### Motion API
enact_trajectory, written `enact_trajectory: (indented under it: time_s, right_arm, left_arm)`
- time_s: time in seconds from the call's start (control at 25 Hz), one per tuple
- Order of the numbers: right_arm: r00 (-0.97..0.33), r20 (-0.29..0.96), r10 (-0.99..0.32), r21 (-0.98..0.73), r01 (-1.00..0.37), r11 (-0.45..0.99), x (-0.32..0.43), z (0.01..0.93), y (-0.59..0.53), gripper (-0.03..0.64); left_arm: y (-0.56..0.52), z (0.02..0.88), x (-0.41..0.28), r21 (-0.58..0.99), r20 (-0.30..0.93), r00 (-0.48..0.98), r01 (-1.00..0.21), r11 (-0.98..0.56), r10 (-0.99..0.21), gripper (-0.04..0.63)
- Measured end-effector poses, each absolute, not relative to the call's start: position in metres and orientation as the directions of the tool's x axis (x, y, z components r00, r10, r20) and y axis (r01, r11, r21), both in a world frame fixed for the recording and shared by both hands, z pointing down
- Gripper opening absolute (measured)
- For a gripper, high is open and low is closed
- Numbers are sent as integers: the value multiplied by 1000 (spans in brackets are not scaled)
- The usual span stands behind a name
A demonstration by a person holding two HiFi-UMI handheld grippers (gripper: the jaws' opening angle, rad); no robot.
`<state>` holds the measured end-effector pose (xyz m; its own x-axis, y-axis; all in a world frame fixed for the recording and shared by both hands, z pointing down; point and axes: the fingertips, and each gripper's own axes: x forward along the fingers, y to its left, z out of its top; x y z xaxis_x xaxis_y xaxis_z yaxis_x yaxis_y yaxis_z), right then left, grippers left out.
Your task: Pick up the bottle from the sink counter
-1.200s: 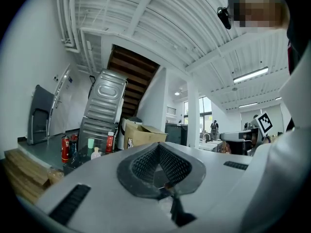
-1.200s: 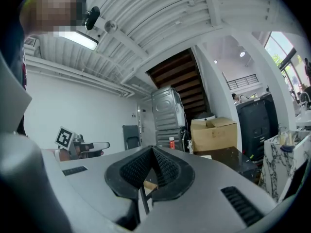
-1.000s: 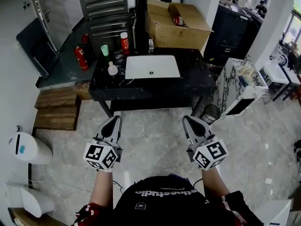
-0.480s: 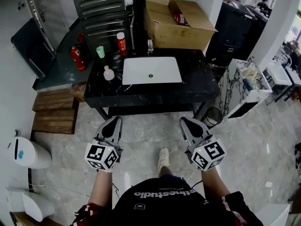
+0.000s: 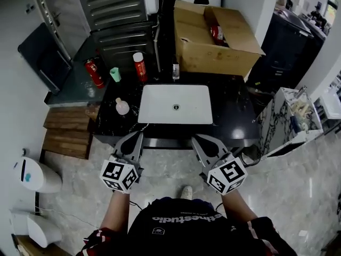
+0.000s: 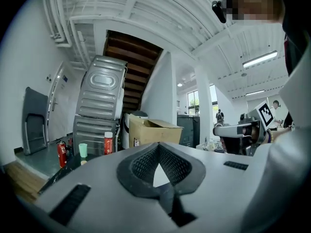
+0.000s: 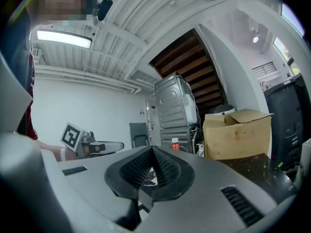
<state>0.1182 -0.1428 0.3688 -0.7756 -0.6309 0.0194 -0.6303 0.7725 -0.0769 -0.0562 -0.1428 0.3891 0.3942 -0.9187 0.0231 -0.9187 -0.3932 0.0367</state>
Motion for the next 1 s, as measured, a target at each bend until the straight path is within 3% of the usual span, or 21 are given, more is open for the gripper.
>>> enact_trajectory:
  time_s: [0.44,0.92,1.0]
  right_arm:
    - [-853,30,-521,-106,-521,847,58,384,-238,38]
    - [-874,73,-480,-89,-485,870,-50,396,-310,40]
    - [-875,85,-477,-99,-484,870,-65,402,-321,38]
  left_arm:
    - [-212,407,-119,51,84,232,-972,-228,-969,14]
    - [-293,446,-226,56,96,179,-983,-174,-979,15]
    - [-311,465,-242,57,113,167,-985,-161,-980,41]
